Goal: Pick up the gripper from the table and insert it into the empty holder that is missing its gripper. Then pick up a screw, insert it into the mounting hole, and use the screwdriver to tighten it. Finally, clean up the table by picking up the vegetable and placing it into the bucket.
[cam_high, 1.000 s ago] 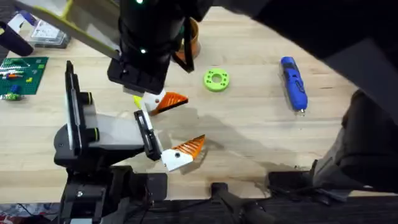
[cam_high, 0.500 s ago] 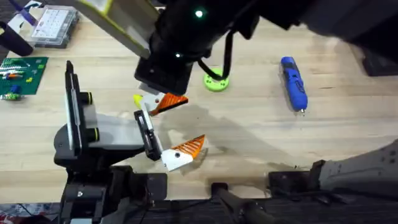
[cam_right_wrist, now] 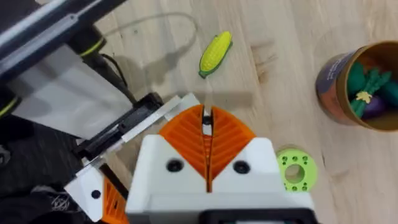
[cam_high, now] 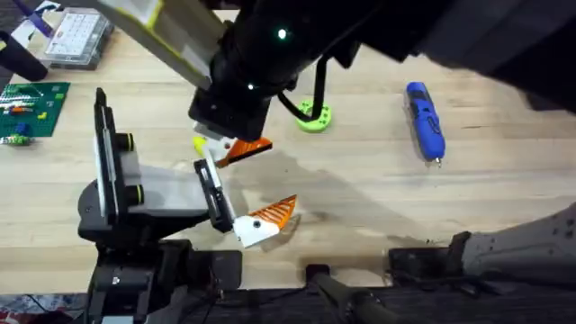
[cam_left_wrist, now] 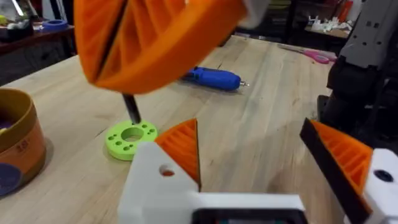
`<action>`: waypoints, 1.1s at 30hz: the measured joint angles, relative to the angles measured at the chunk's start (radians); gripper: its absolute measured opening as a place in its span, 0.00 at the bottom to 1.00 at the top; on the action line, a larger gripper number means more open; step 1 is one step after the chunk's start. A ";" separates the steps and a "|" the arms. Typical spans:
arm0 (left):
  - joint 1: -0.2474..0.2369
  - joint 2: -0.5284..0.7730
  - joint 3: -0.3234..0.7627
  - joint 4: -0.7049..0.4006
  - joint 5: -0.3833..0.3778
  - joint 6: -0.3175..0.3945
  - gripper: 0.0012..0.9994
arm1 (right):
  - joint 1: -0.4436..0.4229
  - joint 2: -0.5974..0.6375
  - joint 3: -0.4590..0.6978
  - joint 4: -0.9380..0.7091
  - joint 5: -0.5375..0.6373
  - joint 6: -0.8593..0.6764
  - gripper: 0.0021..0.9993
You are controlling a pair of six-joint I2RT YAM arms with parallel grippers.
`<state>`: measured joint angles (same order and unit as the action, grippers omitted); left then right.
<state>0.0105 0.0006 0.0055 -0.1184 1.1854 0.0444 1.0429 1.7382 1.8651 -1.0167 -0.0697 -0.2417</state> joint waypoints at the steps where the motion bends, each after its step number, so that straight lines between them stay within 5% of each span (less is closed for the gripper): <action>1: 0.000 0.000 0.000 0.000 0.000 0.000 0.99 | 0.001 0.000 -0.005 0.002 0.000 0.000 0.01; 33: 0.000 0.000 0.000 0.000 0.000 0.000 0.99 | 0.014 -0.046 -0.133 0.056 -0.045 0.002 0.01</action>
<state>0.0105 0.0006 0.0055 -0.1184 1.1854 0.0444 1.0573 1.6926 1.7317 -0.9610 -0.1143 -0.2398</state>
